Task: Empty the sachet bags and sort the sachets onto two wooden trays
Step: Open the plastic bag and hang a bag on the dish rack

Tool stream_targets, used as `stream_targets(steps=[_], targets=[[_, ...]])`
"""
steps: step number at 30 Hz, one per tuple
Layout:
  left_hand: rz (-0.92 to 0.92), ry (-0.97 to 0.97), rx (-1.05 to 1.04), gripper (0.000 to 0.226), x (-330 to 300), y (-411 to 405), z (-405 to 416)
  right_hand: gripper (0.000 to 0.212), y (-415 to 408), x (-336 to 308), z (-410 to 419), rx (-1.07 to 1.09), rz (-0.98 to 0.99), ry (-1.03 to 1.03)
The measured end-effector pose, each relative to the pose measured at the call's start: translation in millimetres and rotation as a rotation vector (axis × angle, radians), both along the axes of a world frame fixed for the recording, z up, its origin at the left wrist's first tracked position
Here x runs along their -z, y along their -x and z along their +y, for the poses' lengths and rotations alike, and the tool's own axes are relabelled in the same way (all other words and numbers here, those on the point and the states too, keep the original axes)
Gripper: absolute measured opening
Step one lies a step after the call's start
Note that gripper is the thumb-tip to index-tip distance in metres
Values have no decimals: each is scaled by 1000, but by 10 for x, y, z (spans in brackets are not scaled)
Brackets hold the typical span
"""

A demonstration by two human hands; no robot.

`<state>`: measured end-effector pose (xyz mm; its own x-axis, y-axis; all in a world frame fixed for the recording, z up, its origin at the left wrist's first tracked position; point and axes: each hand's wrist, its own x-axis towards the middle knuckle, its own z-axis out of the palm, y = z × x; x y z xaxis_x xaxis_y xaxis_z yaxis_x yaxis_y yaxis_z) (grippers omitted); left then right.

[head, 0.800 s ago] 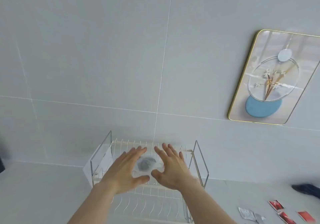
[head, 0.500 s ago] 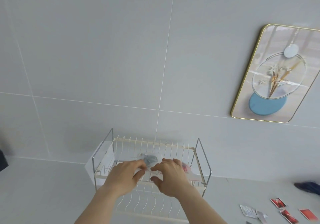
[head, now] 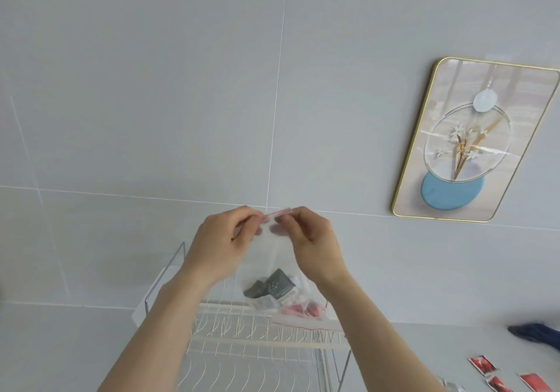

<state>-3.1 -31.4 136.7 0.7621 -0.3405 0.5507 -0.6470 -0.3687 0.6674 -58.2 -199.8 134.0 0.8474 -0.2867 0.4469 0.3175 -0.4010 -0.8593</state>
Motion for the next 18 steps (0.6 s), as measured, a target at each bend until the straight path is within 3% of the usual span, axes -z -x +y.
stream_targets(steps=[3, 8, 15, 18], targets=[[81, 161, 111, 29, -322, 229, -56, 23, 288, -309, -75, -61, -53, -210], [247, 119, 301, 26, -447, 580, -153, 30, 715, -335, -213, -58, 6, -341], [540, -88, 464, 19, 245, 915, -289, 27, 1178, 512, -338, 68, 242, -388], [620, -153, 435, 18, 719, 1065, -357, 19, 1347, 1000, -330, 256, 329, -310]])
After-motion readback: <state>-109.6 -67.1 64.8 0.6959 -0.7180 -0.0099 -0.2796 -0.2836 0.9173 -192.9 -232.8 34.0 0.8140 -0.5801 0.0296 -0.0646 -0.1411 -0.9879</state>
